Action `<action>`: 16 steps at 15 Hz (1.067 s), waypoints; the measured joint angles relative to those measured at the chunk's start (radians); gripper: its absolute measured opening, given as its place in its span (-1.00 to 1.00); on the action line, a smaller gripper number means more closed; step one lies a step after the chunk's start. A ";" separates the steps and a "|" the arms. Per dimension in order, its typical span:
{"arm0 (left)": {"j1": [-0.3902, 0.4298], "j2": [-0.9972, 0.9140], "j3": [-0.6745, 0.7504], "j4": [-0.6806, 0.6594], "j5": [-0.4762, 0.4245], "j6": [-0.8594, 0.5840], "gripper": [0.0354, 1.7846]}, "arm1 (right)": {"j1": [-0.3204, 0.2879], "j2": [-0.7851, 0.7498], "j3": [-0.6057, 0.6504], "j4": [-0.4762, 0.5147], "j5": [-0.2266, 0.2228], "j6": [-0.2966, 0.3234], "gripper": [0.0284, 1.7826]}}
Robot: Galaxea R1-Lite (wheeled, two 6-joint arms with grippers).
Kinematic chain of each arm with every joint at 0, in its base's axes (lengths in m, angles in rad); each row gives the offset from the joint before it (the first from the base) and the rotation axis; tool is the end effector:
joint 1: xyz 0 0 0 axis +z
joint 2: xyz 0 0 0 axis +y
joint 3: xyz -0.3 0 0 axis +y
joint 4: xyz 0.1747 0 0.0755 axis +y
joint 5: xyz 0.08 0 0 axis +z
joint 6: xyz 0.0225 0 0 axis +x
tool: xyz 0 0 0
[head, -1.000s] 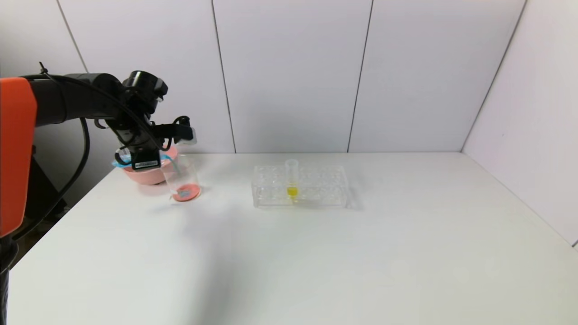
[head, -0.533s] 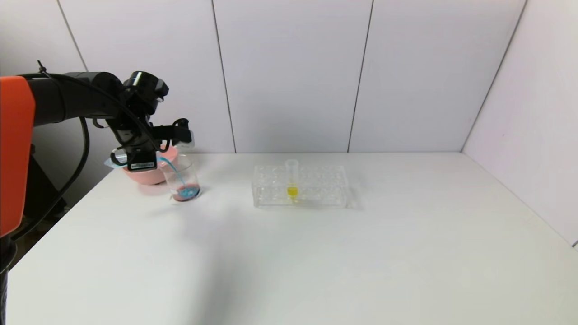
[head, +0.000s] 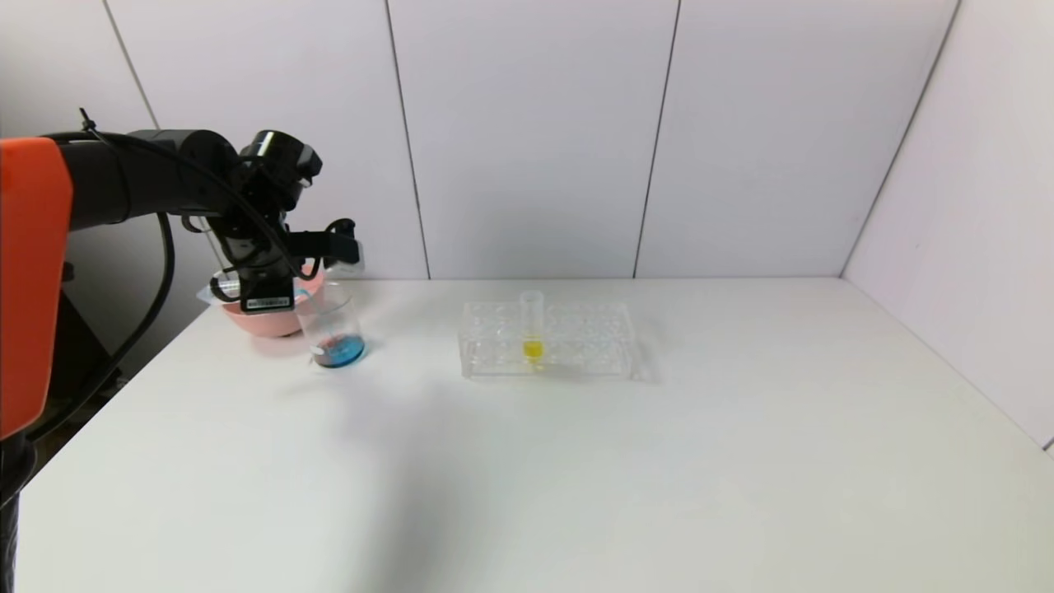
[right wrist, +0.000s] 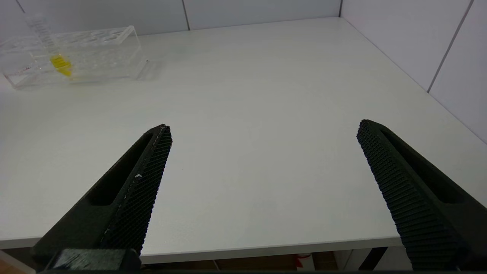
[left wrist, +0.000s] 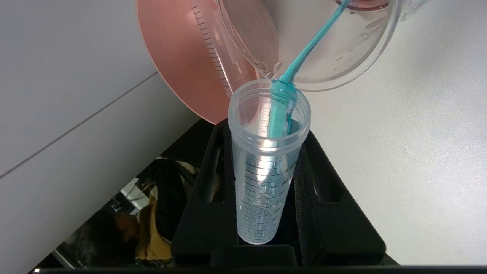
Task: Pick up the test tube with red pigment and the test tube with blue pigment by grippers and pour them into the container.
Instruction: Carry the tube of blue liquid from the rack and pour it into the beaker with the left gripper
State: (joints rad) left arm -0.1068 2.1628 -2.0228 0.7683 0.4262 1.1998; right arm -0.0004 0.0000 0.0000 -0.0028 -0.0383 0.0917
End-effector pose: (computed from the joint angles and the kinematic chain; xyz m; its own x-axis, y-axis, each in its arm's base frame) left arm 0.4114 -0.0347 0.2201 0.6009 0.3514 -0.7179 0.6742 0.2597 0.6914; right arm -0.0228 -0.0009 0.0758 0.9992 -0.0387 0.0028 0.0383 0.9951 0.0917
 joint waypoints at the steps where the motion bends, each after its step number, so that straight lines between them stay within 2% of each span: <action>1: -0.003 0.000 -0.001 0.000 0.009 0.000 -0.53 | 0.000 0.000 0.000 0.000 0.000 0.000 0.99; 12: -0.028 -0.002 -0.001 -0.004 0.090 0.011 -0.53 | 0.000 0.000 0.000 0.000 0.000 0.000 0.99; 16: -0.033 -0.003 -0.001 -0.033 0.084 0.014 -0.53 | 0.000 0.000 0.000 0.000 0.000 0.000 0.99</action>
State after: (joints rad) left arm -0.1400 2.1596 -2.0234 0.7355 0.5102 1.2143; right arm 0.0000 0.0000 0.0000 -0.0028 -0.0383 0.0917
